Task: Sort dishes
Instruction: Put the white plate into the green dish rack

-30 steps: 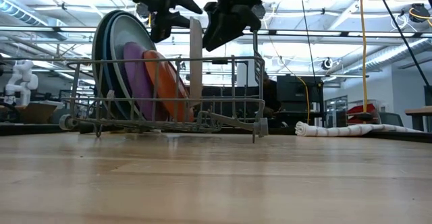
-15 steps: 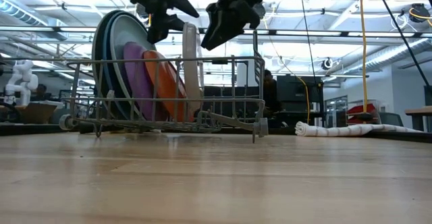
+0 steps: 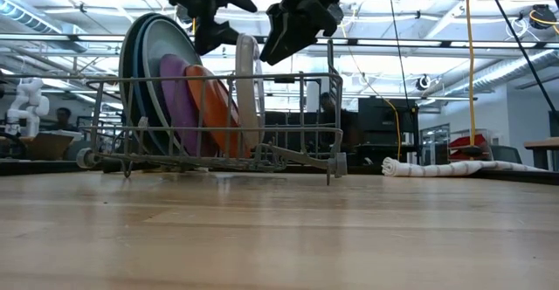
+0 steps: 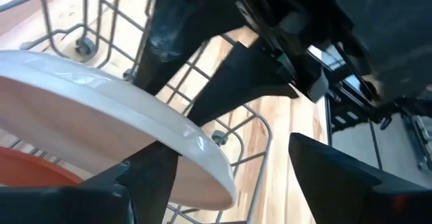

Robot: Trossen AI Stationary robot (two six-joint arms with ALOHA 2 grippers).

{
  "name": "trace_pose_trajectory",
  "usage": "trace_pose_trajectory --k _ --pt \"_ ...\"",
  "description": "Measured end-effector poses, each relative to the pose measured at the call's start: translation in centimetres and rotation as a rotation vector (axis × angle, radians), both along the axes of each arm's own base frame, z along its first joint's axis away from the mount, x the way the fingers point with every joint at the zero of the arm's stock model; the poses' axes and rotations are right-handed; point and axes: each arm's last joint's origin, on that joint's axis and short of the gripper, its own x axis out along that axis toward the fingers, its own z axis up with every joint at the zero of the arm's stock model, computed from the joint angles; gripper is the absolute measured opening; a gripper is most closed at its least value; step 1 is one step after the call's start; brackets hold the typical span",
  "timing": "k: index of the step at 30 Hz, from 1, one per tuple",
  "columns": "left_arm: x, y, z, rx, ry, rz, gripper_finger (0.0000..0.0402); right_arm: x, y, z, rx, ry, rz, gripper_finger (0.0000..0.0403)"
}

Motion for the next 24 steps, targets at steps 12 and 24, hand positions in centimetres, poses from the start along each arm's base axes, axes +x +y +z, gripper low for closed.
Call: trace_pose_trajectory --k 12,24 --pt "0.1 0.0 0.1 0.019 -0.017 -0.02 0.0283 -0.1 0.0 0.0 -0.016 0.012 0.005 0.0223" --pt "-0.2 -0.1 -0.3 0.034 0.016 -0.065 0.0283 -1.5 0.0 3.2 -0.193 -0.055 0.097 0.0224"
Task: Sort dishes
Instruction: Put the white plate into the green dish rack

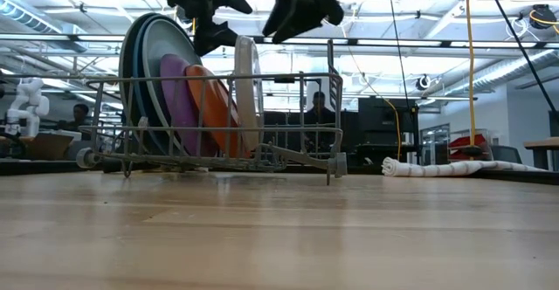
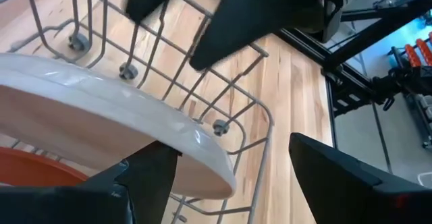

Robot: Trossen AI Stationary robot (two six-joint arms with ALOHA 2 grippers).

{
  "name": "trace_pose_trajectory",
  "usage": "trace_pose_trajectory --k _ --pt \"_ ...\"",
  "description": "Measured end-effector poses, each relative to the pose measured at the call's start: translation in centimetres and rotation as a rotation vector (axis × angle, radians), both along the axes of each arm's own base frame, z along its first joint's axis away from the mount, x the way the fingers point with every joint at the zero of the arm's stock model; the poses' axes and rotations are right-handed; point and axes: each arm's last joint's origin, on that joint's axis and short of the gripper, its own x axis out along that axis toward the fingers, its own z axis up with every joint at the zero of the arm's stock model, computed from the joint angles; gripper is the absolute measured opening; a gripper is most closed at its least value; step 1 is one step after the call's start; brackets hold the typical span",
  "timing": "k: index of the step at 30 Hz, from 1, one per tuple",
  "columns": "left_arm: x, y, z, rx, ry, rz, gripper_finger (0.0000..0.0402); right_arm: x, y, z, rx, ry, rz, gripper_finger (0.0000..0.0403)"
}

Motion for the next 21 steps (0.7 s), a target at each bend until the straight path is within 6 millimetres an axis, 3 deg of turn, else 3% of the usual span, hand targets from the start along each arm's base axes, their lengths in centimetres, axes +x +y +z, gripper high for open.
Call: trace_pose_trajectory --k 7,14,21 --pt "0.0 0.0 0.0 0.038 -0.005 -0.03 0.0283 1.3 0.0 -1.7 -0.056 0.044 0.16 0.0224" --pt "0.0 0.0 0.0 0.069 -0.016 -0.05 0.0283 2.2 0.1 -1.4 -0.137 -0.031 0.229 0.0224" --pt "0.0 0.0 0.0 0.104 -0.024 -0.073 0.0283 2.5 0.0 -2.2 -0.172 0.019 0.266 0.0224"
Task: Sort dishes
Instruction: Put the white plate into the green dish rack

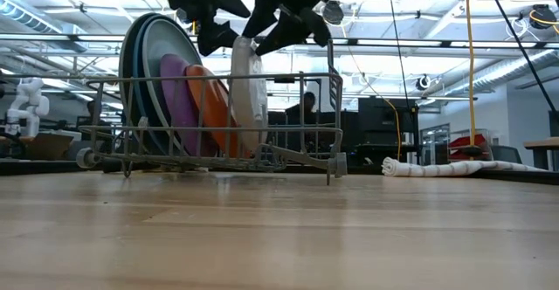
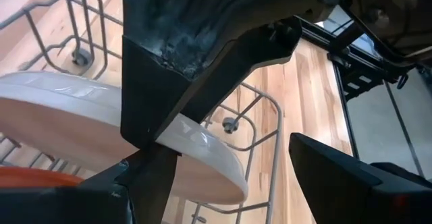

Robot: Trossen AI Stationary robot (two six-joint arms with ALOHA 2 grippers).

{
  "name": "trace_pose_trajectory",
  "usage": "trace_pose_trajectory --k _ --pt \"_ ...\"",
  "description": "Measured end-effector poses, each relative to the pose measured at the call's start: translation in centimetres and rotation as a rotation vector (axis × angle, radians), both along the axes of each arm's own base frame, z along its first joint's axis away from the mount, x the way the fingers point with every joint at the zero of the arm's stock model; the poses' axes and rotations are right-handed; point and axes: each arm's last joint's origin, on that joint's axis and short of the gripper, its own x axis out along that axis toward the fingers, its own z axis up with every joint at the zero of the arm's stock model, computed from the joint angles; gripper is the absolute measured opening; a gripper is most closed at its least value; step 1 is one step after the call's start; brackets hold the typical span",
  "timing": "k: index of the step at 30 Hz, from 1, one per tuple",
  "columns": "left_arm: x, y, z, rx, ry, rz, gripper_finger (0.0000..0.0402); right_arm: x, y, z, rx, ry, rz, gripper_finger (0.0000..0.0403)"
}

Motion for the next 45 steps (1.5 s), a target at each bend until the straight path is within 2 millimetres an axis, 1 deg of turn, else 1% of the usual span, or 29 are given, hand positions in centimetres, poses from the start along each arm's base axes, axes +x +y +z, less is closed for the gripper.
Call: trace_pose_trajectory --k 5,9,14,29,35,45 --pt "0.0 0.0 -0.1 -0.009 0.007 -0.008 0.0283 0.4 -0.1 -0.9 -0.005 0.035 -0.01 0.0218" --pt "0.0 0.0 -0.2 -0.011 0.014 -0.009 0.0283 0.4 -0.1 -1.3 -0.009 0.061 -0.02 0.0193" --pt "-0.1 0.0 -0.3 -0.008 0.018 -0.01 0.0283 0.2 -0.3 -1.4 0.027 0.072 -0.059 0.0165" --pt "-0.1 0.0 0.0 -0.025 0.008 0.017 0.0283 -0.1 -0.6 -2.1 0.073 0.13 -0.108 0.0163" --pt "-0.7 -0.2 1.3 -0.033 -0.045 0.018 0.0283 -0.2 -0.8 -2.2 0.075 0.139 -0.122 0.0164" --pt "-3.6 -1.0 4.2 -0.035 -0.148 0.082 0.0283 -0.2 -1.4 -2.2 0.084 0.118 -0.144 0.0164"
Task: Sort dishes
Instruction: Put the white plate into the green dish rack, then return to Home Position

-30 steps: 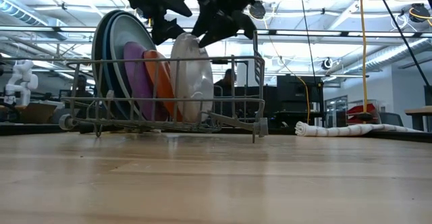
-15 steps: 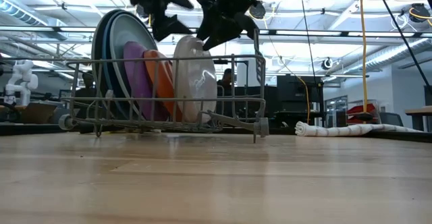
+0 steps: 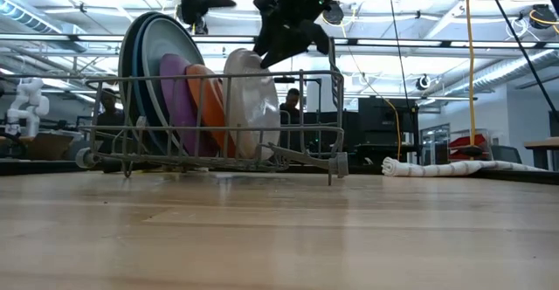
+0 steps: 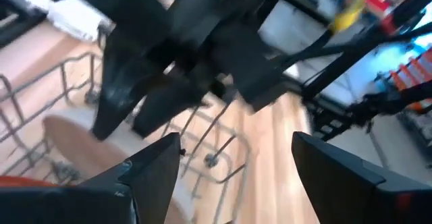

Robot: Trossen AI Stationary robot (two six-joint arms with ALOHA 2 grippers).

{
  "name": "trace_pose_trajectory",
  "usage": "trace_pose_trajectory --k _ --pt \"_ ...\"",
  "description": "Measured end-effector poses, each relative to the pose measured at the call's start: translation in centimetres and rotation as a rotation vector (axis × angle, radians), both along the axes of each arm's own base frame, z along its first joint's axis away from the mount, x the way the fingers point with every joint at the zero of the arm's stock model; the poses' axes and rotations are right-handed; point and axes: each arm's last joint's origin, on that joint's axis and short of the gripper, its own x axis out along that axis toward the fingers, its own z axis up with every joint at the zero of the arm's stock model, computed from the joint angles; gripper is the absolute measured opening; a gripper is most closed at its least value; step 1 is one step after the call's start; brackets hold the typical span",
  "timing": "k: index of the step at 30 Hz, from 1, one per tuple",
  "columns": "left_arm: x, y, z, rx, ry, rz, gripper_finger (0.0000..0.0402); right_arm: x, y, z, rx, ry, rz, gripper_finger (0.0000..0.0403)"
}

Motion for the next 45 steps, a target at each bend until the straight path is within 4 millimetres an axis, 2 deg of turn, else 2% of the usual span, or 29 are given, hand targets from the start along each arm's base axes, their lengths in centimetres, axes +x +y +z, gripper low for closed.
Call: trace_pose_trajectory --k 8,18,27,33,39,45 --pt "-2.1 -1.3 2.3 0.019 -0.124 -0.013 0.0283 0.8 -0.2 0.2 -0.111 -0.068 0.01 0.0164" --pt "-2.8 -2.0 2.9 0.022 -0.154 -0.02 0.0283 0.3 -1.2 0.0 -0.112 -0.024 -0.068 0.0167" --pt "-2.7 -2.6 2.9 0.048 -0.158 -0.056 0.0283 0.4 -1.1 0.2 -0.084 -0.049 -0.067 0.0222" --pt "-2.6 -2.7 2.9 0.063 -0.16 -0.067 0.0283 0.6 -1.3 0.6 -0.15 -0.083 -0.096 0.027" --pt "-2.6 -2.7 2.8 0.065 -0.156 -0.069 0.0283 1.1 -1.0 1.4 -0.246 -0.148 -0.104 0.0278" --pt "-2.6 -2.7 2.8 0.07 -0.157 -0.07 0.0283 1.8 -0.7 1.3 -0.22 -0.199 -0.124 0.0278"
